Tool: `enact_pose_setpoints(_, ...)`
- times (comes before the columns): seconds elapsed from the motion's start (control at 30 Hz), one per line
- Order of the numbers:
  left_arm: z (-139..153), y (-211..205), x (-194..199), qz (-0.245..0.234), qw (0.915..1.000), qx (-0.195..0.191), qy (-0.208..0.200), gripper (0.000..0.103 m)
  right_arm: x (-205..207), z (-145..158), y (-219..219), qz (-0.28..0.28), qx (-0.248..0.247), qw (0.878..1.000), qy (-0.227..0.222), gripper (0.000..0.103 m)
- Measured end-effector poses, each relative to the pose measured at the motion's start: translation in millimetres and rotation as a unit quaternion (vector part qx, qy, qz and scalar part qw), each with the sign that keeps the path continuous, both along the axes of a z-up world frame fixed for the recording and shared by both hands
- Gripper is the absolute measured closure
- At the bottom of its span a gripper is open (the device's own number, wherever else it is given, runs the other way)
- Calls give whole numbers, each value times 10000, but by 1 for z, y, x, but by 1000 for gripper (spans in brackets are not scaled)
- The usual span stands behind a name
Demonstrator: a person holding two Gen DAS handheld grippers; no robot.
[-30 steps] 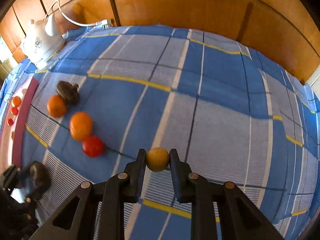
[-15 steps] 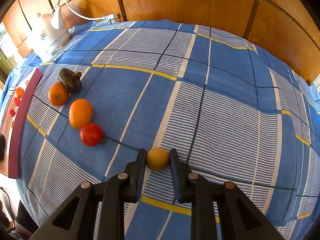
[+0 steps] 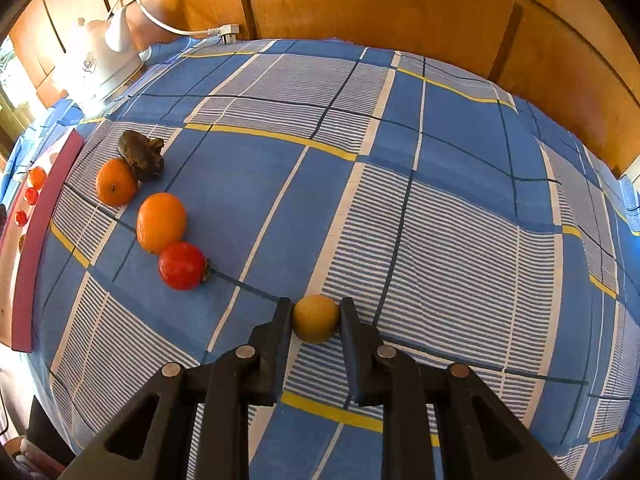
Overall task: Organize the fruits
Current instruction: 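Carry the brown fruit into the tray with left while right grasps a tan fruit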
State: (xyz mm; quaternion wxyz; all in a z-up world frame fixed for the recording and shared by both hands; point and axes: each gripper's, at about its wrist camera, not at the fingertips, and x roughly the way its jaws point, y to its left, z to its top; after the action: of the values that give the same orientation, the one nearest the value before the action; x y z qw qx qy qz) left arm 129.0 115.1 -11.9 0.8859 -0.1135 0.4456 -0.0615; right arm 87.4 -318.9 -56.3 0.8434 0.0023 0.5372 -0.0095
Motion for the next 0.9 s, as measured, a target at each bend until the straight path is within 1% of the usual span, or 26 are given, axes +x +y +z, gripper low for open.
enact_pose_setpoints(0.17,-8,-4,19,-18,9999,144,84,58,0,0,0,8,-9,10000,-1,79)
enact_pose_setpoints(0.3,-9,-10,32,-13,9997,215,118,58,0,0,0,7,-5,10000,1,79)
enact_pose_setpoints(0.57,-20,-23,57,-76,9981,583,172,58,0,0,1,16,-19,10000,-2,79)
enact_pose_setpoints(0.67,-24,-24,57,-12,9979,620,185,56,0,0,1,18,-23,10000,-2,79)
enact_pose_setpoints(0.73,-22,-25,52,32,9979,638,98,48,0,0,0,18,-17,10000,-3,79)
enact_pose_setpoints(0.9,-7,-23,32,283,9961,824,-162,47,0,0,0,31,-52,10000,-9,79)
